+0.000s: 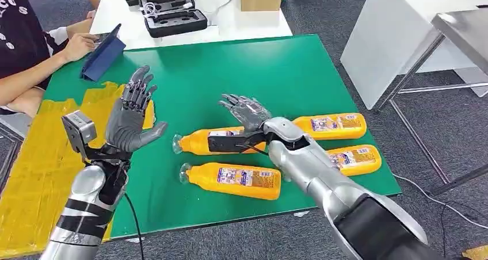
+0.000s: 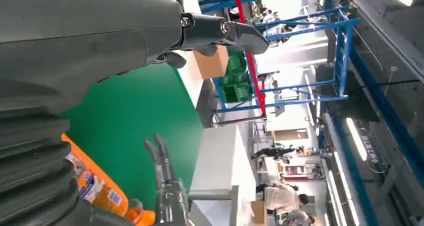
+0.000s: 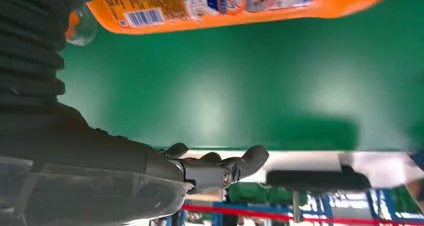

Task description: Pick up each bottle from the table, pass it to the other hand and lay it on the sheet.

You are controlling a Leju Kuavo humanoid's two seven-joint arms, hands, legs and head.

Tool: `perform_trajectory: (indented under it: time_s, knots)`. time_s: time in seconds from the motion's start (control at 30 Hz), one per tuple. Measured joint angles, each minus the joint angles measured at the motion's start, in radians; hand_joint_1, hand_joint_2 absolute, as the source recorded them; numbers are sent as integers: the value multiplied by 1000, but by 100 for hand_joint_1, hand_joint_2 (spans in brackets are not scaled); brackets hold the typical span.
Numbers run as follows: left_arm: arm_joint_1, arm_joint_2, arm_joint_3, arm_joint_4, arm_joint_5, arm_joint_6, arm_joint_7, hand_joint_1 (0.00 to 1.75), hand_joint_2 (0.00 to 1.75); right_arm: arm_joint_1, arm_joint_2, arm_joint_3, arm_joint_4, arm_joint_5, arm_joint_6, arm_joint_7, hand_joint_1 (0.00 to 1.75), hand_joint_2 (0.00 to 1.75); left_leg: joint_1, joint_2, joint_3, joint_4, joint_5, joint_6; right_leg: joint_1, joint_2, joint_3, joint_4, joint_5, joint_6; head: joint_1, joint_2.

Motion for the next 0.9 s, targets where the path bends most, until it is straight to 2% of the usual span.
perform_trajectory:
  time_s: [0.37, 0.77, 0.9]
  knots:
    - [-26, -5, -18, 37, 24, 0, -12, 0, 175, -32, 42, 38, 165, 42, 48, 42, 0, 175, 0, 0, 0, 0, 0, 0, 0, 0, 0, 0, 0, 0, 0, 0]
    - [-26, -5, -21, 48, 40, 0, -25, 0, 175, -23, 42, 45, 222, 20, 84, 37, 0, 175, 0, 0, 0, 0, 0, 0, 0, 0, 0, 0, 0, 0, 0, 0]
    - [-24, -5, -20, 52, 41, 3, -29, 0, 175, -14, 42, 55, 238, 69, 70, 83, 0, 175, 0, 0, 0, 0, 0, 0, 0, 0, 0, 0, 0, 0, 0, 0]
